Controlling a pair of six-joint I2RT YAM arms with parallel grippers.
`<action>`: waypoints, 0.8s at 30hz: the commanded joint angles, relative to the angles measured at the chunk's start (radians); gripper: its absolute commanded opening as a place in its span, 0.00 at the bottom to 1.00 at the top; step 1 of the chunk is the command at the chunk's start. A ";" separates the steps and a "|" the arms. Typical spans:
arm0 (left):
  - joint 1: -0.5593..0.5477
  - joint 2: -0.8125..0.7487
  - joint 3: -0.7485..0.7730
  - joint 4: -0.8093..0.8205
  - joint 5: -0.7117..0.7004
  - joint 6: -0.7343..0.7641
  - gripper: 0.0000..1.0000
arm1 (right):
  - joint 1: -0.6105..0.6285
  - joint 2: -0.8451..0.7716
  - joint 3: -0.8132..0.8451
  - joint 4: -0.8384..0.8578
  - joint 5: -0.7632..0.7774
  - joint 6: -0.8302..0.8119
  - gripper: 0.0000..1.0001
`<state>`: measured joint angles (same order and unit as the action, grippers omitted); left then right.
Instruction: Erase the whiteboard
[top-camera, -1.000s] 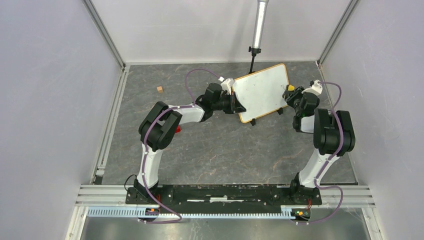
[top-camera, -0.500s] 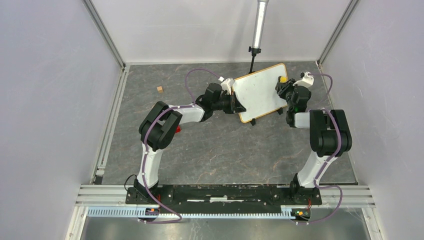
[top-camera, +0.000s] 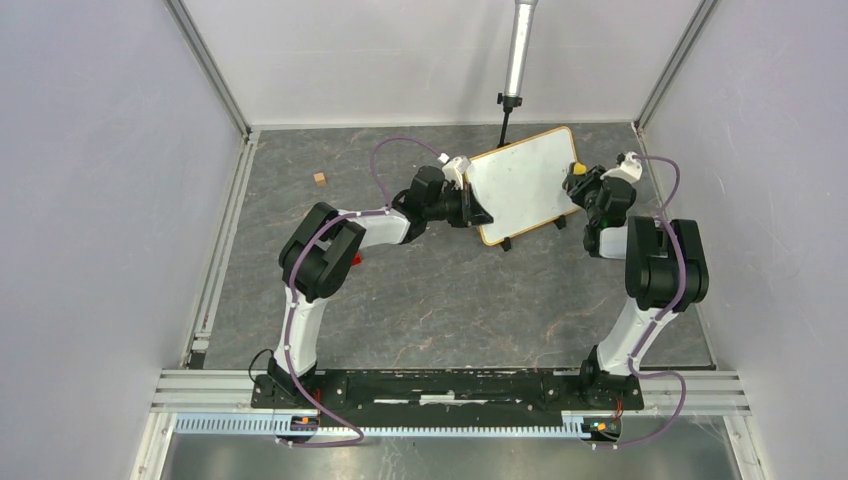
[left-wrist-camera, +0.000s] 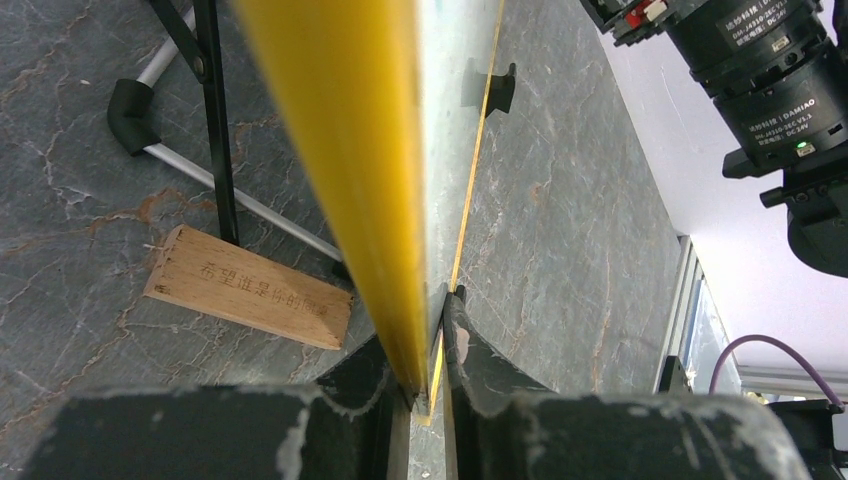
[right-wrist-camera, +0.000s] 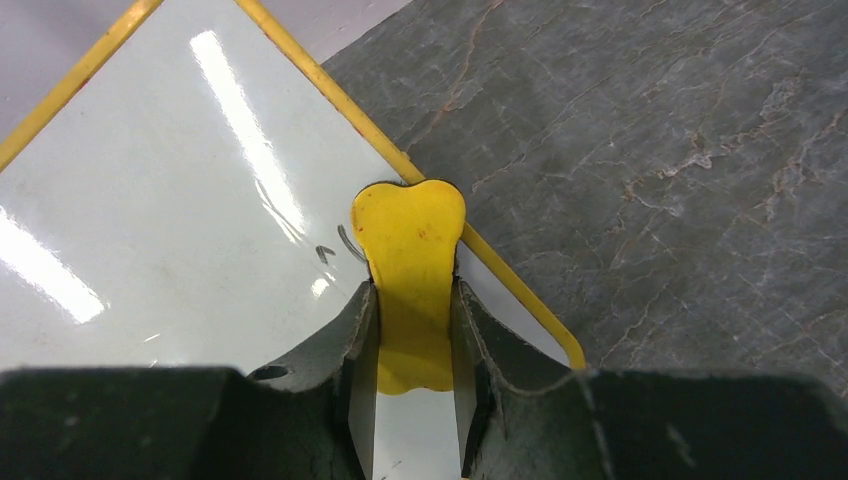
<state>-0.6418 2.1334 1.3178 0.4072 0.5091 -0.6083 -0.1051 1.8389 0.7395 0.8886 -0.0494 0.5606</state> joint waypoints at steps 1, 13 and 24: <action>-0.014 0.039 -0.006 -0.128 0.023 0.026 0.02 | 0.027 0.056 0.118 -0.011 -0.017 0.018 0.25; -0.015 0.045 -0.001 -0.127 0.028 0.024 0.02 | 0.076 0.090 0.212 -0.044 -0.005 -0.007 0.25; -0.015 0.039 -0.008 -0.113 0.035 0.015 0.02 | 0.055 -0.018 0.006 -0.064 0.043 -0.063 0.25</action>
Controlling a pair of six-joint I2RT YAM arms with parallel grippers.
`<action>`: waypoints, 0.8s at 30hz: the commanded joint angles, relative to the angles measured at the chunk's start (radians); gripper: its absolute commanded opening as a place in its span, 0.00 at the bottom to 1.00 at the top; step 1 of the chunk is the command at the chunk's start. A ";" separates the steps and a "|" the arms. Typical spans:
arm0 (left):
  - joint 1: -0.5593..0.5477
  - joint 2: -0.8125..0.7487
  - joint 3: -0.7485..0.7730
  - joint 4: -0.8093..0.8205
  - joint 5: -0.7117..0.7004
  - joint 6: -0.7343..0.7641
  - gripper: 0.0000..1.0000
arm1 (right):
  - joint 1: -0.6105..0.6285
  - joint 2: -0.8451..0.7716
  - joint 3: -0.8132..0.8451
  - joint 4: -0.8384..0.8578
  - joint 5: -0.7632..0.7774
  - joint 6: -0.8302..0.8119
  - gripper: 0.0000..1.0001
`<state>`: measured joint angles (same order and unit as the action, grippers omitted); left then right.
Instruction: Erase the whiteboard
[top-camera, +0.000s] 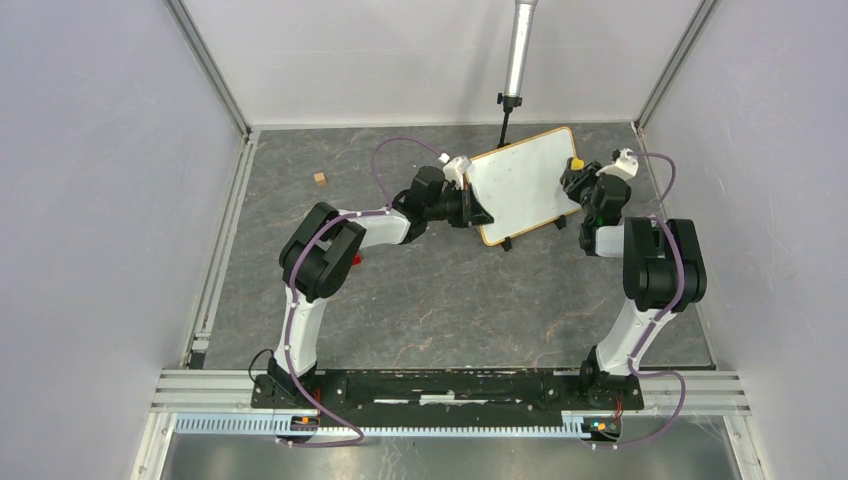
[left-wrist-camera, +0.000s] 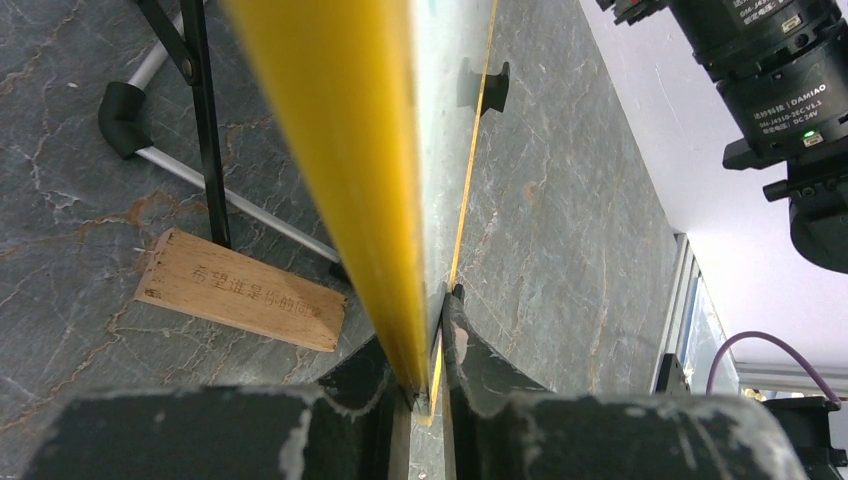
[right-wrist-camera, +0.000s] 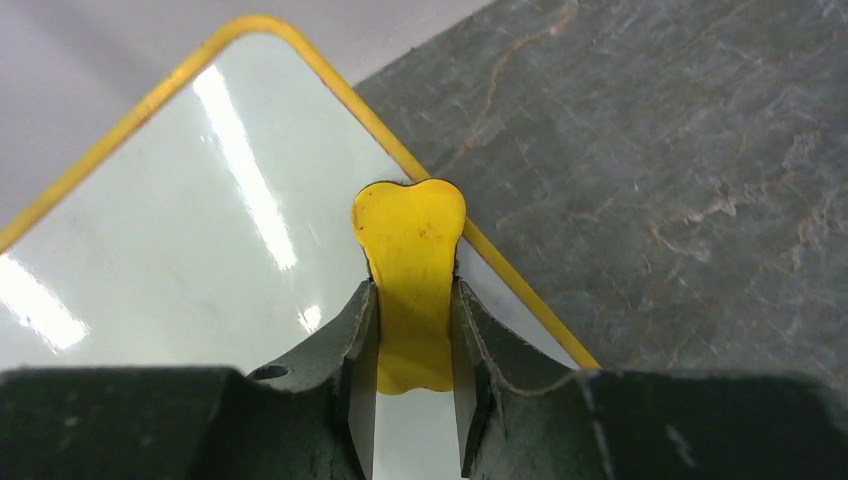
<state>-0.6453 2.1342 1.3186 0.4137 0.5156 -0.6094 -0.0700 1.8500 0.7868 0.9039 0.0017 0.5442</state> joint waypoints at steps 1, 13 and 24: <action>-0.011 0.037 -0.011 -0.118 0.028 0.014 0.02 | 0.027 -0.031 -0.035 -0.081 -0.008 -0.051 0.25; -0.012 0.038 -0.010 -0.118 0.026 0.019 0.02 | 0.204 -0.023 0.125 -0.099 -0.008 -0.140 0.25; -0.013 0.040 -0.010 -0.118 0.023 0.019 0.02 | 0.357 -0.039 0.108 -0.068 -0.034 -0.150 0.25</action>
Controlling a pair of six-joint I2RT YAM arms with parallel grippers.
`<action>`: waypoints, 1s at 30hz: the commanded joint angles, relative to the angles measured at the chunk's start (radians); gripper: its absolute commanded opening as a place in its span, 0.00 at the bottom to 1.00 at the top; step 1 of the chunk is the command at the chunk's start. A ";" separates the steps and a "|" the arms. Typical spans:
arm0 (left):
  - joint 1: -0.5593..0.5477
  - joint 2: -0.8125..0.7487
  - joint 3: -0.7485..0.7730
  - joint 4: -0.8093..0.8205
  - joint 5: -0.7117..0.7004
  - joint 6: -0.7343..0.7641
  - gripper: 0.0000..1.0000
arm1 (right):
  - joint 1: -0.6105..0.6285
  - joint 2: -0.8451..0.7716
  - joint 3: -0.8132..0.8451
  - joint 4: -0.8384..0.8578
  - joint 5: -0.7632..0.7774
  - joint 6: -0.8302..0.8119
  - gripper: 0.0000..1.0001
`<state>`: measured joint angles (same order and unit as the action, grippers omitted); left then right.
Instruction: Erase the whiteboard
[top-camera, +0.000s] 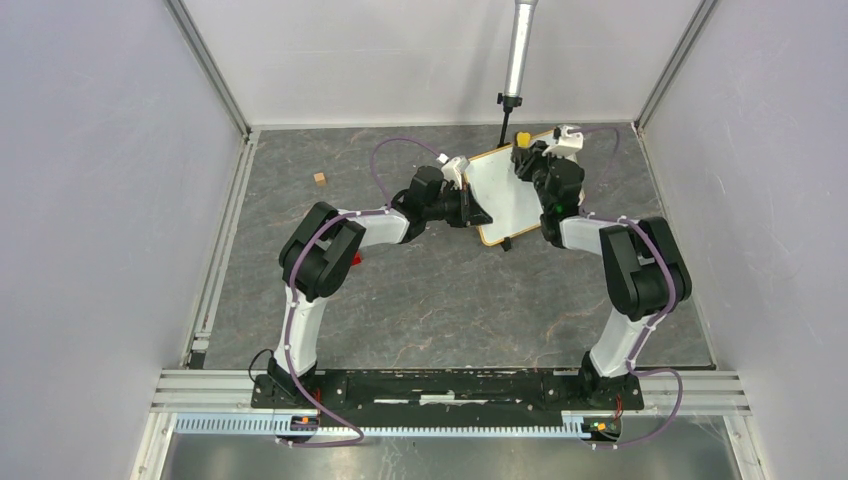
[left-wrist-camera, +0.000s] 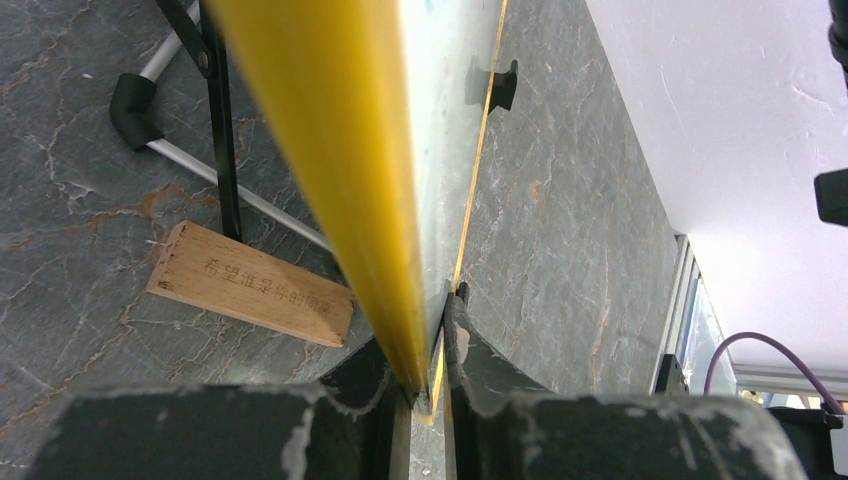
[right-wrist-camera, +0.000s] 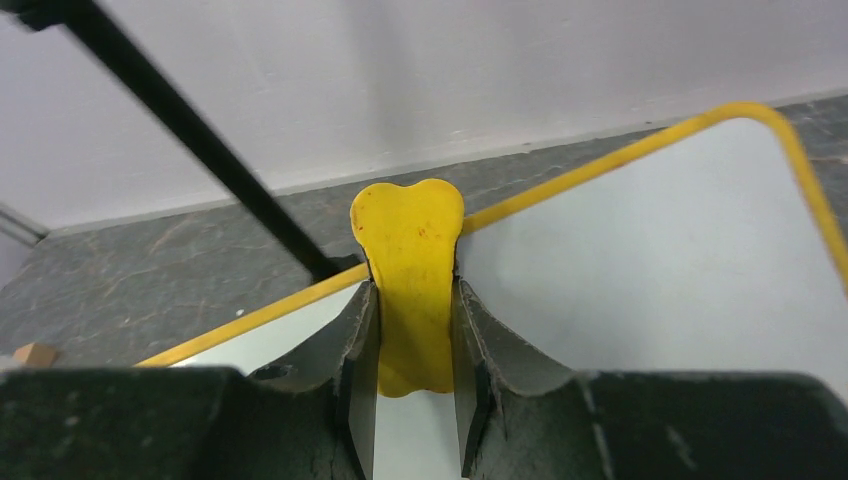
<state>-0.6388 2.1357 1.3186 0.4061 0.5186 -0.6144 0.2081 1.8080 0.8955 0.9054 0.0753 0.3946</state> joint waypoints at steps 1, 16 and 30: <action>-0.019 0.040 -0.010 -0.110 0.019 0.023 0.02 | 0.086 -0.005 -0.011 -0.071 -0.104 -0.005 0.25; -0.018 0.034 -0.015 -0.113 -0.017 0.031 0.02 | 0.114 -0.138 -0.262 -0.182 -0.082 -0.005 0.25; -0.018 0.027 -0.033 -0.105 -0.059 0.037 0.02 | -0.033 -0.289 -0.457 -0.202 0.025 0.028 0.25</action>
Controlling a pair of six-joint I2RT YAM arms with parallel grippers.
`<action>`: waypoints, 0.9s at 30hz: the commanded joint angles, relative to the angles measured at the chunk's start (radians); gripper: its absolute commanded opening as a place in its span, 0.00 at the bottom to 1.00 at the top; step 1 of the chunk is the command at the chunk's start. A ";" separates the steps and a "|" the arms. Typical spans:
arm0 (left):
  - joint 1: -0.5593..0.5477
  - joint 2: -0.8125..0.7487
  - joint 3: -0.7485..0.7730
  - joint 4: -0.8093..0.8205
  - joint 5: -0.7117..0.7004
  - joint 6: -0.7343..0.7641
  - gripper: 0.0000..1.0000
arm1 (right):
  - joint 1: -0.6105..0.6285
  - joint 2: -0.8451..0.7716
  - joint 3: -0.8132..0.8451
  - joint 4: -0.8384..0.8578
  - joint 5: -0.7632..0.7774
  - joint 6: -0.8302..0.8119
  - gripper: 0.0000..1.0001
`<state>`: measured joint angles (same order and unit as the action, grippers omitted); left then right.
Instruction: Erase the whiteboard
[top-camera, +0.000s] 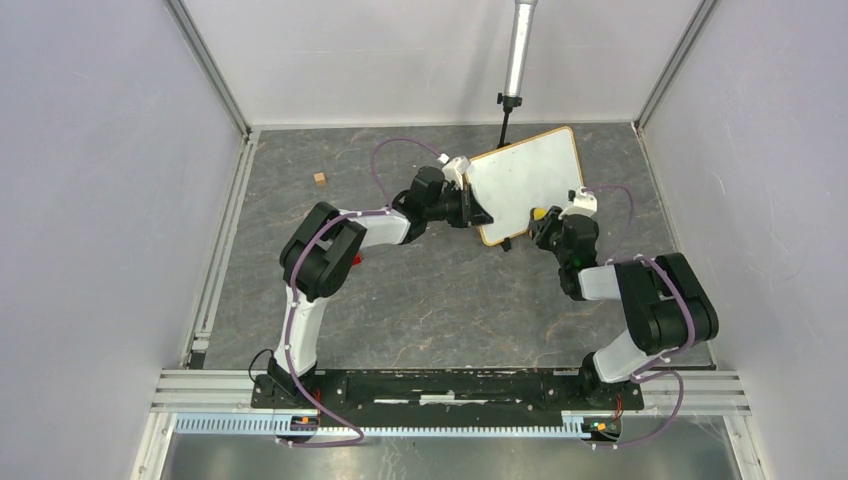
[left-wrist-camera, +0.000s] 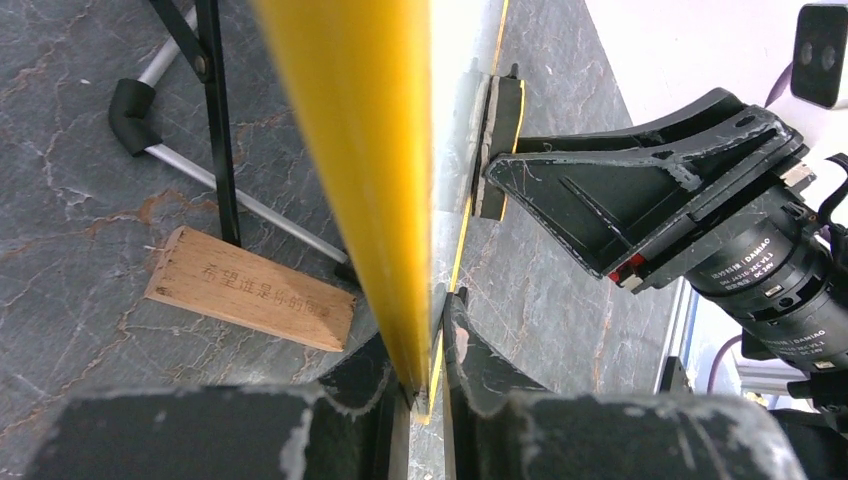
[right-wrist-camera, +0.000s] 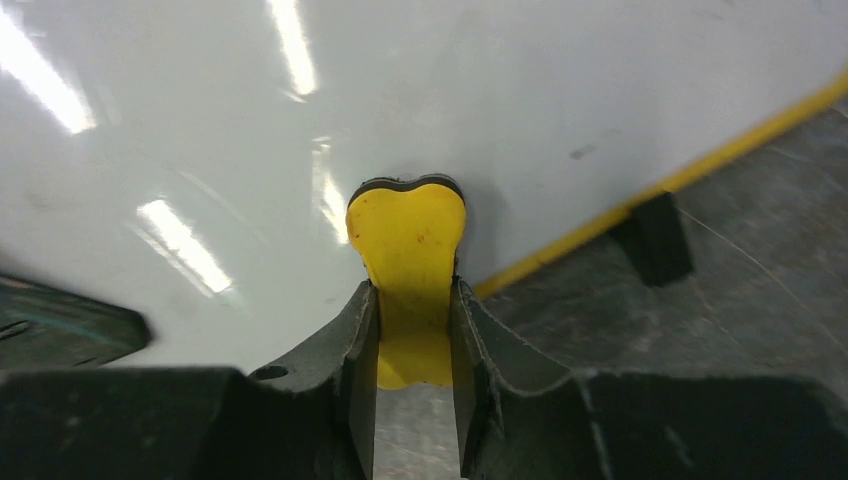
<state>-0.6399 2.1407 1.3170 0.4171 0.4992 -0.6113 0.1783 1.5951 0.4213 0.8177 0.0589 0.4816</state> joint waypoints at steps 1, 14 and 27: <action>-0.017 0.018 -0.038 -0.114 -0.046 0.038 0.02 | 0.002 -0.109 0.019 -0.136 0.036 -0.077 0.25; -0.016 -0.169 -0.181 -0.022 -0.116 0.090 0.61 | 0.251 -0.737 -0.147 -0.884 0.071 -0.123 0.26; -0.017 -0.657 -0.445 0.010 -0.102 0.065 0.73 | 0.489 -0.777 -0.050 -1.178 0.110 -0.089 0.66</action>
<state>-0.6521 1.7191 0.9501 0.3977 0.3908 -0.5739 0.5938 0.8345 0.2871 -0.2779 0.0807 0.3660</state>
